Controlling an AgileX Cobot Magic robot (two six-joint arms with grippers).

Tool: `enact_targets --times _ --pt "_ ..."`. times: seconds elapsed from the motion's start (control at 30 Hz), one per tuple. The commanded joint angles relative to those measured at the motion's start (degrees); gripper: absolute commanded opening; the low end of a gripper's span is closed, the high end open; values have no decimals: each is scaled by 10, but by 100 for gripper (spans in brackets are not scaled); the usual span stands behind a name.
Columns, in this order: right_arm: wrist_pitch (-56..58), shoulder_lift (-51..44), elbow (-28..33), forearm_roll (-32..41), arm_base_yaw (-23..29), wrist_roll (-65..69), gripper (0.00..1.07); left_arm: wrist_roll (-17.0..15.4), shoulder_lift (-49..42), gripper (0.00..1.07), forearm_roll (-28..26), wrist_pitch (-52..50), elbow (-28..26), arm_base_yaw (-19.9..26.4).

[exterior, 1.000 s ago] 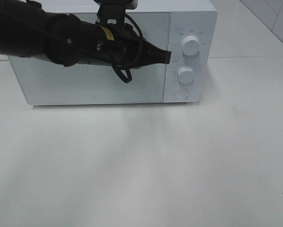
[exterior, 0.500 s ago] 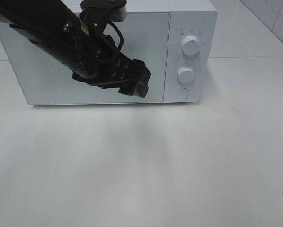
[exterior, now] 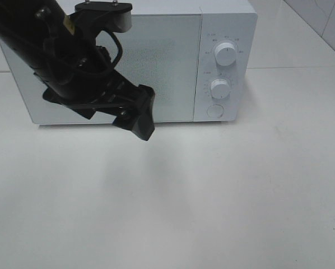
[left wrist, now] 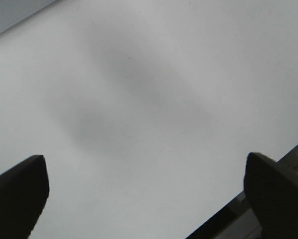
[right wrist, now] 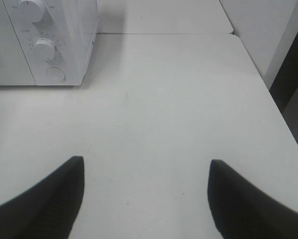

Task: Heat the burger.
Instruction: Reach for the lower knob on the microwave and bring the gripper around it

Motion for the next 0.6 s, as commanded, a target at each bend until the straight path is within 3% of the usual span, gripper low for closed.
enact_targets --times 0.03,0.1,0.23,0.27,0.3,0.37,0.6 --pt "-3 -14 0 -1 -3 6 67 -5 -16 100 2 69 -3 44" --pt "-3 -14 0 -1 -3 6 67 -5 -19 100 2 82 -3 55" --pt "-3 -14 0 -1 -3 6 66 0 -49 100 2 119 -1 126" --pt "-3 -14 0 -1 -3 6 66 0 -49 100 2 119 -1 126" --pt "-3 -14 0 -1 -3 6 66 0 -65 100 3 127 -1 158" --pt "-3 -14 0 -1 -3 6 66 0 -73 100 3 129 3 170" --pt "-3 -14 0 -1 -3 6 66 19 -150 100 5 132 68 289"
